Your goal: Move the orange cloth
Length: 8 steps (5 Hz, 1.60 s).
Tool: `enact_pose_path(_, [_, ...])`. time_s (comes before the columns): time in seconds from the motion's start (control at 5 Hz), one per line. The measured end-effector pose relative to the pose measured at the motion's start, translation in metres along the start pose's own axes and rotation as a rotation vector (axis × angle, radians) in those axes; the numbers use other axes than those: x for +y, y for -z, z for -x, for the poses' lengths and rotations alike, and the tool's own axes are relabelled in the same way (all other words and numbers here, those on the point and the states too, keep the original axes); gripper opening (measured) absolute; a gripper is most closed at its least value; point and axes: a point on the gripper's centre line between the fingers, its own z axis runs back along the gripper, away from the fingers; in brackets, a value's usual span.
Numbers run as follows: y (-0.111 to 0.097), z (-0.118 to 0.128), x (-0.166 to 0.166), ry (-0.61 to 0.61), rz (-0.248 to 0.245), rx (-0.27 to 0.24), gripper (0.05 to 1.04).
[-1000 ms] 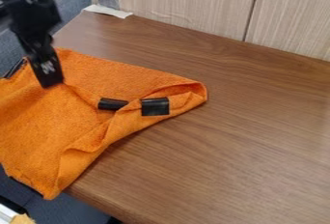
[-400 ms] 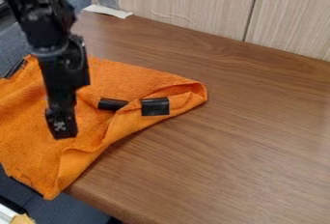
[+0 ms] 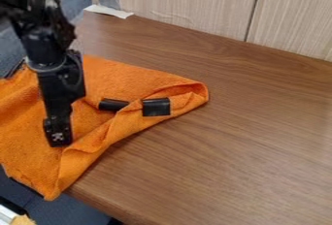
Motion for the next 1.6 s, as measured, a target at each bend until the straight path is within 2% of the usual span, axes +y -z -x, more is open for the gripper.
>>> enact_pose_path(0.4, [0.002,-0.016,0.005,0.020,-0.005,-0.023,1.001])
enact_pose_path(0.6, [0.000,-0.035,0.007,0.033,-0.001,-0.047,1.001])
enact_pose_path(0.8, [-0.004,-0.068,0.003,0.040,0.032,-0.090,1.001])
enact_pose_path(1.0, [-0.006,-0.096,-0.005,0.073,0.053,-0.111,1.001])
enact_pose_path(1.2, [-0.008,-0.117,-0.011,0.112,0.050,-0.120,1.001])
enact_pose_path(1.6, [-0.009,-0.129,-0.021,0.134,0.065,-0.120,1.001])
